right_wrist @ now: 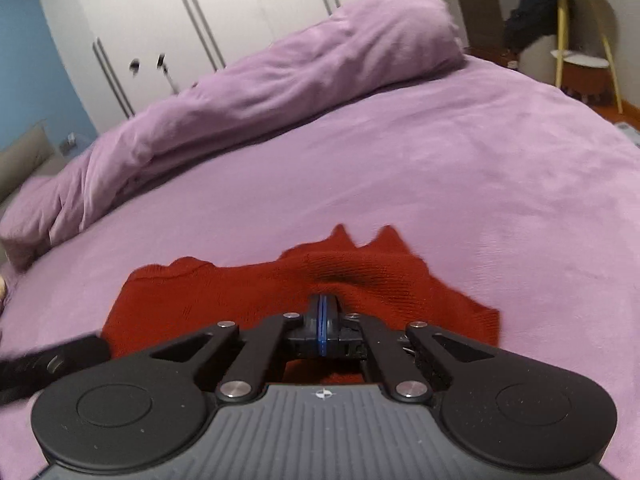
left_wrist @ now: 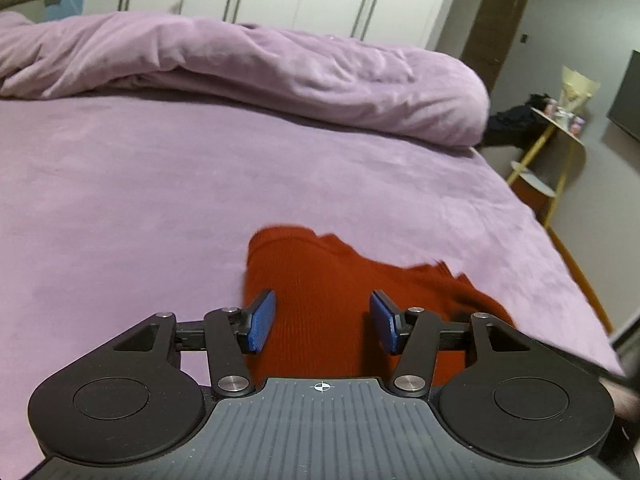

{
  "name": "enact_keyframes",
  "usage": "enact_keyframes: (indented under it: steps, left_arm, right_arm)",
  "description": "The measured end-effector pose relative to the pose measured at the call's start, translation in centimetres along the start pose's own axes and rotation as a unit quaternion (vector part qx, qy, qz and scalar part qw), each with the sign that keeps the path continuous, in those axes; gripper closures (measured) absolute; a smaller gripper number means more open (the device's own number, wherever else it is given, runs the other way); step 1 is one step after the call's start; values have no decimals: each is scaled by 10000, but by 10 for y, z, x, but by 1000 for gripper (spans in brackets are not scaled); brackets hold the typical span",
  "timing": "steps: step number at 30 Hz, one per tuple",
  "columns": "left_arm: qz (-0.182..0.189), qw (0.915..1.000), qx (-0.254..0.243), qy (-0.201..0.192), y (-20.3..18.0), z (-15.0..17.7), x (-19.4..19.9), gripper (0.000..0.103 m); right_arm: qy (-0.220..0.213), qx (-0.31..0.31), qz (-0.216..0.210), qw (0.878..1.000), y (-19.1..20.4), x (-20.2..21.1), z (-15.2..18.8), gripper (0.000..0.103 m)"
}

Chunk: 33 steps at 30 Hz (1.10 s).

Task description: Fold small clothes

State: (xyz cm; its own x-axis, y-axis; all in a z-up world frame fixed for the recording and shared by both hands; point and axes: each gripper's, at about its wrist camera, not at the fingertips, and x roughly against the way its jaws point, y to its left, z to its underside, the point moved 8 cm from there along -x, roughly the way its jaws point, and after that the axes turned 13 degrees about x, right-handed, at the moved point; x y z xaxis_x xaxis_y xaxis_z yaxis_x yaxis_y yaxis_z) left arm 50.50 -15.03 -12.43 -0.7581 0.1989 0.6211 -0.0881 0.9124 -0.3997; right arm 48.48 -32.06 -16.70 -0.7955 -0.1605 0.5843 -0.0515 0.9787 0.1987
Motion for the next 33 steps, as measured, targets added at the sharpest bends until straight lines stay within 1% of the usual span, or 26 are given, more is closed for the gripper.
enact_keyframes:
  steps: [1,4,7,11,17,19,23,26,27,28,29,30,33]
  left_arm:
    - [-39,9999,-91,-42,0,0,-7,44]
    - [-206,9991,-373,-78,2,10,-24,43]
    - [-296,9979,-553,-128,4,19,-34,40]
    - [-318,9980,-522,-191,7,22,-45,36]
    - [-295,9986,-421,-134,9,19,-52,32]
    - [-253,9988,-386,-152,10,20,-52,32]
    - [-24,9996,-175,-204,19,20,-54,31]
    - [-21,9997,-176,-193,20,19,-53,31]
    - [-51,9995,-230,-204,21,18,-51,29]
    - [-157,9992,-301,-203,22,19,-49,18]
    - [-365,9987,-319,-136,28,19,-47,10]
    - [-390,9990,-215,-45,34,19,-44,9]
    - [-39,9994,213,257,48,19,-25,9]
  right_arm:
    - [-62,-23,141,9999,-7,2,3,103]
    - [-260,-252,13,9993,-21,3,9,103]
    - [-523,-140,-44,9985,-25,2,16,103]
    - [-755,72,75,9971,-22,-1,16,103]
    - [-856,114,113,9962,-21,0,18,103]
    - [-865,119,110,9961,-20,1,18,103]
    - [-985,151,65,9950,-21,-1,20,103]
    - [-975,189,81,9950,-19,-2,18,103]
    - [-976,222,106,9949,-19,-1,17,103]
    - [-981,249,137,9948,-17,1,16,103]
    - [-989,274,165,9946,-16,2,15,103]
    - [-997,298,188,9944,-16,4,15,103]
    - [-890,356,266,9950,-13,10,13,103]
